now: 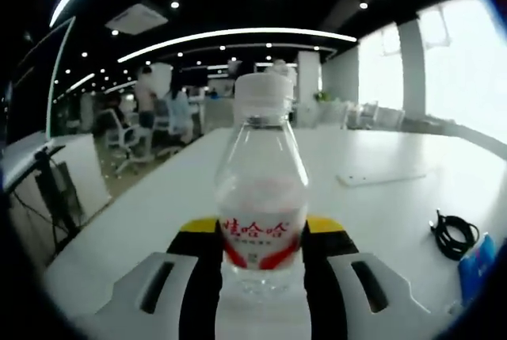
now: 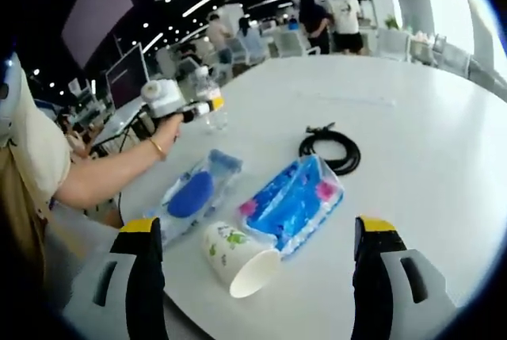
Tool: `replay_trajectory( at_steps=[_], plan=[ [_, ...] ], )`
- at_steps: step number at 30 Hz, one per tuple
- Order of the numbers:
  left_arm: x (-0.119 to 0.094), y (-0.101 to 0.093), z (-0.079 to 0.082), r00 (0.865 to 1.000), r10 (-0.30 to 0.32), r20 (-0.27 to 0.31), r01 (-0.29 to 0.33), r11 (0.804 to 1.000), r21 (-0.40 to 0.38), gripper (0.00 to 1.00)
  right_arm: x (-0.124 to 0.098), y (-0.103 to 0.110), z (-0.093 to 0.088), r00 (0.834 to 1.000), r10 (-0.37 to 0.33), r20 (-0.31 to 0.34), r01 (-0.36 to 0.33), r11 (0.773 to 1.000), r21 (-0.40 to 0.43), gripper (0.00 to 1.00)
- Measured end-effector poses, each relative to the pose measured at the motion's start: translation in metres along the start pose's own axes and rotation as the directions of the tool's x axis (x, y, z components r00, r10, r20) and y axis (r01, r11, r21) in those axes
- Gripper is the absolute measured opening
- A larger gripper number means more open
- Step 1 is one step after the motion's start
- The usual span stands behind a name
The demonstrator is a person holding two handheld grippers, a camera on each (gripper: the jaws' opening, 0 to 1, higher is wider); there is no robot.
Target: Arrange the tabletop items into an orderly group along one side of the table until the central work area is clear of visible clutter.
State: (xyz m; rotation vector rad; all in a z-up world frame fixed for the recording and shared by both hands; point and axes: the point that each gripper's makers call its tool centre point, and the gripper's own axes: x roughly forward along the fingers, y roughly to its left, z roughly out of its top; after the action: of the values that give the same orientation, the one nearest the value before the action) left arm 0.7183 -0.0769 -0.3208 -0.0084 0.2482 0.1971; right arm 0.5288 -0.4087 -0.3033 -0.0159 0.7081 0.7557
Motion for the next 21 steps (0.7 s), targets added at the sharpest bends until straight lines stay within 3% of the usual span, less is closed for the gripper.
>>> replay_trajectory(
  at_steps=[21],
  plan=[
    [-0.012, 0.003, -0.006, 1.000, -0.003, 0.000, 0.003, 1.000, -0.019, 0.37, -0.004, 0.006, -0.003, 1.000, -0.003, -0.011, 0.003, 1.000, 0.003, 0.98]
  ],
)
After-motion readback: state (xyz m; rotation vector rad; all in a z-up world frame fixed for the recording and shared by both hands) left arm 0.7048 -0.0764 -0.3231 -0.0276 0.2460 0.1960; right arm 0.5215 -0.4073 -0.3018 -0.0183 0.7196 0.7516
